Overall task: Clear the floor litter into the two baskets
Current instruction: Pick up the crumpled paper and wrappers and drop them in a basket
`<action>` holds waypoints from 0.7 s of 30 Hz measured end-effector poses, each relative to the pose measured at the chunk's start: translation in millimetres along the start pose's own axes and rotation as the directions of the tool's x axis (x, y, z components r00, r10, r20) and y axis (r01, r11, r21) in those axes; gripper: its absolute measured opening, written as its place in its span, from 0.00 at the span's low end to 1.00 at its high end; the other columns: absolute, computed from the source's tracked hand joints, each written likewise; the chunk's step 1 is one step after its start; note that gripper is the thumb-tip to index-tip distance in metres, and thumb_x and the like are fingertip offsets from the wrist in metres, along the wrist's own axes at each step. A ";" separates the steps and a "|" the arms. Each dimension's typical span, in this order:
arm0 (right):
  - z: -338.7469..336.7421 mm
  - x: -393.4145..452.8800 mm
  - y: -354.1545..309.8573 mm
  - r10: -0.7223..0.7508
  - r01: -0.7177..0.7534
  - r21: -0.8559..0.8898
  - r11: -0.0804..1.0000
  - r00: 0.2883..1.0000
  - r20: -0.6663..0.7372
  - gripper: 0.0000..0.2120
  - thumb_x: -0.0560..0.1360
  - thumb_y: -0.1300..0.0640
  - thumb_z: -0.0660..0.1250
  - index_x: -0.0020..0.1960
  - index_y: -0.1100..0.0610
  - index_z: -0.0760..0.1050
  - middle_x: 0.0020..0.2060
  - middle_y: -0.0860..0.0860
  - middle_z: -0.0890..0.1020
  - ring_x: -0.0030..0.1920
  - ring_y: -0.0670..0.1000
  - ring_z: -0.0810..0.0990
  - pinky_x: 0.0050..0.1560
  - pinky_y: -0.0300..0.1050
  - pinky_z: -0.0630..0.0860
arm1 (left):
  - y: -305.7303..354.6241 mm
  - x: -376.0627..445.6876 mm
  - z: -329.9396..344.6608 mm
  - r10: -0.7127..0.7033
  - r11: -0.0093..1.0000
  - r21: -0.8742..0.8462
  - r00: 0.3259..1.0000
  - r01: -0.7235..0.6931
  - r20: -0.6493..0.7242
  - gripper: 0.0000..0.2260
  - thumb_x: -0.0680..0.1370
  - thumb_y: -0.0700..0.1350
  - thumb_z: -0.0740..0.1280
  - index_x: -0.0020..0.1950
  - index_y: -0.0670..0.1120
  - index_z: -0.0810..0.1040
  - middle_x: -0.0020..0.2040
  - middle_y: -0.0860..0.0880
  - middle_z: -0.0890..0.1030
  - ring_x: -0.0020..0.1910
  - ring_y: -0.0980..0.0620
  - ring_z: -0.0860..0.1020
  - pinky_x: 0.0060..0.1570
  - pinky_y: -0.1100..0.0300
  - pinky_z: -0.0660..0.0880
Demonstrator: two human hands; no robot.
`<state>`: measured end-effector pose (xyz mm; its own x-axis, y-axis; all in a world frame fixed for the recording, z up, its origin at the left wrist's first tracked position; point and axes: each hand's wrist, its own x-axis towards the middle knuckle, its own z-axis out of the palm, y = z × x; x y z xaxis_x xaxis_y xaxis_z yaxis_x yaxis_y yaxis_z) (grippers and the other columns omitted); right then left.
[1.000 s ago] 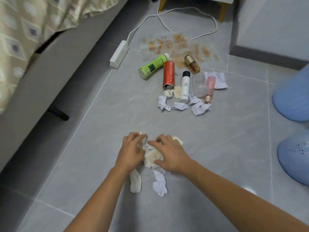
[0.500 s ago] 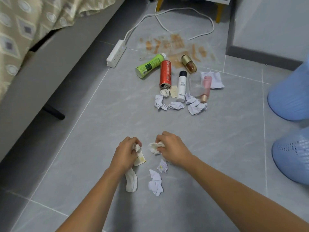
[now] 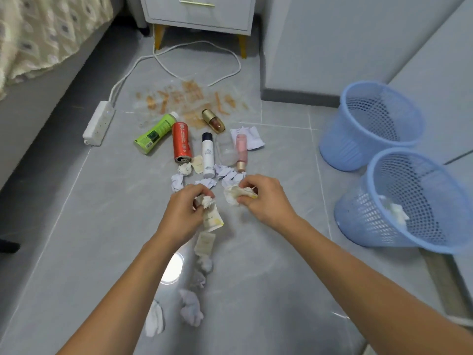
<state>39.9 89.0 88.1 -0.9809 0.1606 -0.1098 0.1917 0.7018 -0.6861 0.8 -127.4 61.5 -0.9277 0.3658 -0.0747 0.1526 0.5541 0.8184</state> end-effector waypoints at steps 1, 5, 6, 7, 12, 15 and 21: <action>-25.0 -2.5 4.9 0.031 -0.031 -0.006 1.000 0.998 -0.056 0.05 0.69 0.58 0.74 0.42 0.52 0.80 0.38 0.46 0.81 0.41 0.50 0.79 0.45 0.51 0.77 | 20.6 11.4 9.8 0.041 0.999 -0.008 0.999 -0.041 0.024 0.17 0.74 0.31 0.67 0.47 0.54 0.80 0.47 0.56 0.81 0.43 0.57 0.77 0.42 0.58 0.74; -130.5 -18.0 28.3 0.145 -0.146 0.019 0.989 0.940 -0.308 0.05 0.67 0.58 0.76 0.40 0.53 0.80 0.33 0.45 0.81 0.38 0.48 0.79 0.42 0.48 0.76 | 114.3 55.9 62.4 0.155 0.986 -0.083 0.983 -0.147 0.095 0.16 0.75 0.31 0.66 0.48 0.53 0.81 0.45 0.58 0.81 0.40 0.60 0.76 0.39 0.59 0.74; -155.6 -23.9 37.0 0.169 -0.173 0.021 0.985 0.916 -0.364 0.06 0.67 0.58 0.76 0.41 0.53 0.80 0.33 0.45 0.80 0.38 0.49 0.79 0.42 0.48 0.76 | 138.8 65.9 78.2 0.193 0.978 -0.105 0.974 -0.181 0.118 0.16 0.75 0.31 0.66 0.48 0.53 0.81 0.44 0.57 0.81 0.40 0.60 0.76 0.40 0.57 0.76; -179.4 -31.6 47.3 0.192 -0.203 0.019 0.979 0.888 -0.417 0.06 0.67 0.58 0.77 0.40 0.53 0.80 0.32 0.45 0.80 0.38 0.49 0.79 0.42 0.48 0.75 | 163.0 74.7 95.2 0.238 0.967 -0.122 0.962 -0.222 0.136 0.16 0.74 0.31 0.66 0.48 0.53 0.81 0.44 0.56 0.81 0.40 0.60 0.76 0.42 0.54 0.79; -270.6 -78.0 114.1 0.294 -0.385 -0.025 0.923 0.745 -0.599 0.05 0.66 0.59 0.75 0.40 0.54 0.79 0.35 0.48 0.83 0.39 0.52 0.81 0.42 0.50 0.78 | 264.2 100.3 188.7 0.378 0.917 -0.215 0.903 -0.336 0.204 0.14 0.72 0.34 0.67 0.46 0.53 0.82 0.40 0.60 0.81 0.41 0.55 0.80 0.44 0.45 0.82; -288.2 -94.7 153.6 0.364 -0.511 -0.069 0.857 0.694 -0.621 0.06 0.67 0.59 0.74 0.44 0.53 0.80 0.40 0.50 0.84 0.44 0.55 0.82 0.44 0.49 0.77 | 306.1 101.7 238.8 0.420 0.906 -0.170 0.870 -0.387 0.259 0.14 0.73 0.37 0.68 0.52 0.54 0.84 0.48 0.53 0.85 0.49 0.48 0.82 0.50 0.46 0.81; -264.7 -107.6 180.5 0.539 -0.627 -0.075 0.775 0.719 -0.438 0.33 0.63 0.50 0.66 0.68 0.52 0.76 0.65 0.54 0.76 0.67 0.60 0.72 0.63 0.53 0.75 | 317.3 89.1 268.7 0.360 0.841 0.260 0.848 -0.475 0.388 0.24 0.77 0.50 0.69 0.74 0.55 0.74 0.70 0.47 0.76 0.71 0.44 0.72 0.63 0.47 0.74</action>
<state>188.9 382.1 166.5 -0.5874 0.7982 -0.1340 0.7664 0.4954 -0.4089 58.1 281.9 161.4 -0.6000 0.8000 0.0098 0.6578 0.4863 0.5752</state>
